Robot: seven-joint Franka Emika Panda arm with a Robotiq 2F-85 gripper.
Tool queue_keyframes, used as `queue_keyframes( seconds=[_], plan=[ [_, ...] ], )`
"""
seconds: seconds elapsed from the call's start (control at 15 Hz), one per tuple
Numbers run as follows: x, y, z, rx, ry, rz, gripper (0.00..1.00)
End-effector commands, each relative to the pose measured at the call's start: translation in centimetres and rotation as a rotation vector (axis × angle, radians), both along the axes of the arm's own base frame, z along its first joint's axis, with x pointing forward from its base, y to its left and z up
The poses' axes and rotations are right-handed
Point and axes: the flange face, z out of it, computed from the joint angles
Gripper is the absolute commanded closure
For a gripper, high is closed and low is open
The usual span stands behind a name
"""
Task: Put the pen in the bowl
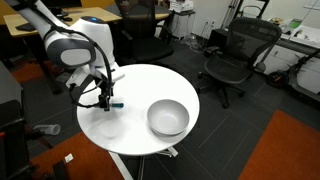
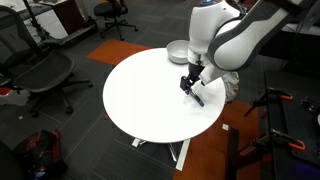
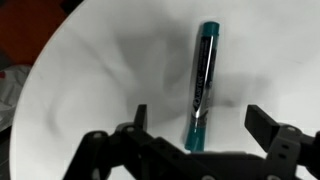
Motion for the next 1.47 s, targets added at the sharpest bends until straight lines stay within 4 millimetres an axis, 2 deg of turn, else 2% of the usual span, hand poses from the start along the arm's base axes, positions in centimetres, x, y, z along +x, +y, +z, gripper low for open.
queue_keyframes(
  seconds=[0.0, 0.33, 0.4, 0.47, 1.07, 1.13, 1.27, 1.4],
  plan=[
    [0.6, 0.2, -0.5, -0.025, -0.013, -0.014, 0.00],
    [1.0, -0.1, -1.3, -0.029, -0.008, -0.014, 0.00],
    [1.1, -0.1, -1.5, -0.027, -0.007, -0.012, 0.17],
    [1.2, -0.1, -1.7, -0.034, -0.009, -0.010, 0.28],
    [1.9, 0.0, -2.0, -0.033, -0.013, -0.004, 0.97],
    [2.0, 0.0, -1.9, -0.032, -0.014, -0.003, 1.00],
    [1.9, 0.1, -1.4, -0.036, -0.021, -0.002, 0.95],
    [1.9, -0.1, -0.2, -0.046, -0.039, -0.008, 0.95]
  ],
)
